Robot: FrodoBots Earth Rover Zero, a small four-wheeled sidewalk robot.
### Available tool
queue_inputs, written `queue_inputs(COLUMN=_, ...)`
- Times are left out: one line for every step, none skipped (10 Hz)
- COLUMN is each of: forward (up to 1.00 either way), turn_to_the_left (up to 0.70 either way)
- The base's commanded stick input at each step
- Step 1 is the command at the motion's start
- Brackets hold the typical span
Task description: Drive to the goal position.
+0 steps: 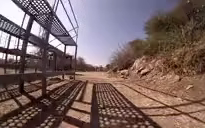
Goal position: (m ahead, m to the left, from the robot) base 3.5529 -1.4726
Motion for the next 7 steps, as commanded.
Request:
queue_inputs(forward=0.5, turn_to_the_left=0.5)
queue_inputs(forward=0.5, turn_to_the_left=0.5)
queue_inputs(forward=0.5, turn_to_the_left=0.5)
queue_inputs(forward=0.5, turn_to_the_left=0.5)
queue_inputs(forward=0.5, turn_to_the_left=0.27)
queue_inputs(forward=0.5, turn_to_the_left=0.0)
queue_inputs(forward=0.5, turn_to_the_left=0.0)
